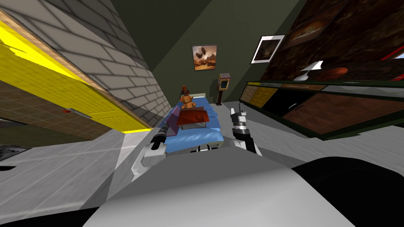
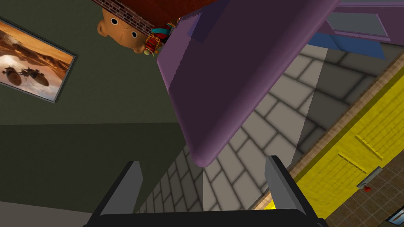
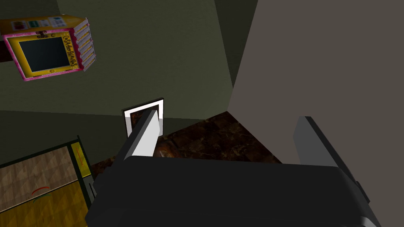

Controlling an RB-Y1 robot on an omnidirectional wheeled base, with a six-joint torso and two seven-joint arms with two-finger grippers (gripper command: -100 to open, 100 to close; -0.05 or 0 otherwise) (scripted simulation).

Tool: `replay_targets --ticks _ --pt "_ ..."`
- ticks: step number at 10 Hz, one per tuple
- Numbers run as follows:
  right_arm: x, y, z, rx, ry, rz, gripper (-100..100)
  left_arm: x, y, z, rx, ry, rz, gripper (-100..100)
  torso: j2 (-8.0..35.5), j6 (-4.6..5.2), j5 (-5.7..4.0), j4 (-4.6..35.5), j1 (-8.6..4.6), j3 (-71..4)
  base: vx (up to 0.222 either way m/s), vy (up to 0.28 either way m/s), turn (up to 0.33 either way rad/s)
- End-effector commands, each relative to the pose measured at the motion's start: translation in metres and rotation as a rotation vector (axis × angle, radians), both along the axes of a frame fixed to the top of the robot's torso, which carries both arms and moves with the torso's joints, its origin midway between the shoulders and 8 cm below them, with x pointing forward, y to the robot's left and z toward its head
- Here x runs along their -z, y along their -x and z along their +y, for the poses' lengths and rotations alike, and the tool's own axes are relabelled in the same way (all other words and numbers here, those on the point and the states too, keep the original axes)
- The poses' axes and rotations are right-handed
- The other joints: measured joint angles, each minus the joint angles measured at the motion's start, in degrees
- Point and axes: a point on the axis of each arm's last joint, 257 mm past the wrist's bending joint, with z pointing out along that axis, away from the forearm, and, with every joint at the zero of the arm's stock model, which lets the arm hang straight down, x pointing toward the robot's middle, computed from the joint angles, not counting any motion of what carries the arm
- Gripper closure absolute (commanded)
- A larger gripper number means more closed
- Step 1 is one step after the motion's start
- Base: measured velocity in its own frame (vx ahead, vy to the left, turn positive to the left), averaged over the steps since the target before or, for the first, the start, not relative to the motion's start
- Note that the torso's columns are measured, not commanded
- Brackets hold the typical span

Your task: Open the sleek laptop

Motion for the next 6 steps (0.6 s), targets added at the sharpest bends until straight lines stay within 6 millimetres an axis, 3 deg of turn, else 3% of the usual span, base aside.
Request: replay_targets --ticks 1,3,6 --pt "0.0 0.0 0.0 0.0 0.0 0.0 0 0.001 -0.003 -0.004 -0.006 0.079 -0.003 100 0.0 0.0 -0.01 0.0 -0.04 0.0 -0.004 0.091 -0.022" --pt "0.0 0.0 0.0 0.0 0.0 0.0 0 0.002 -0.006 -0.01 -0.011 0.157 -0.004 100 0.0 -0.01 0.11 0.0 0.37 0.0 -0.034 0.195 -0.027" --pt "0.0 0.0 0.0 0.0 0.0 0.0 0 0.005 -0.01 -0.019 -0.016 0.275 -0.004 100 -0.1 0.01 -0.06 0.0 -0.2 -0.1 -0.018 0.179 -0.019"
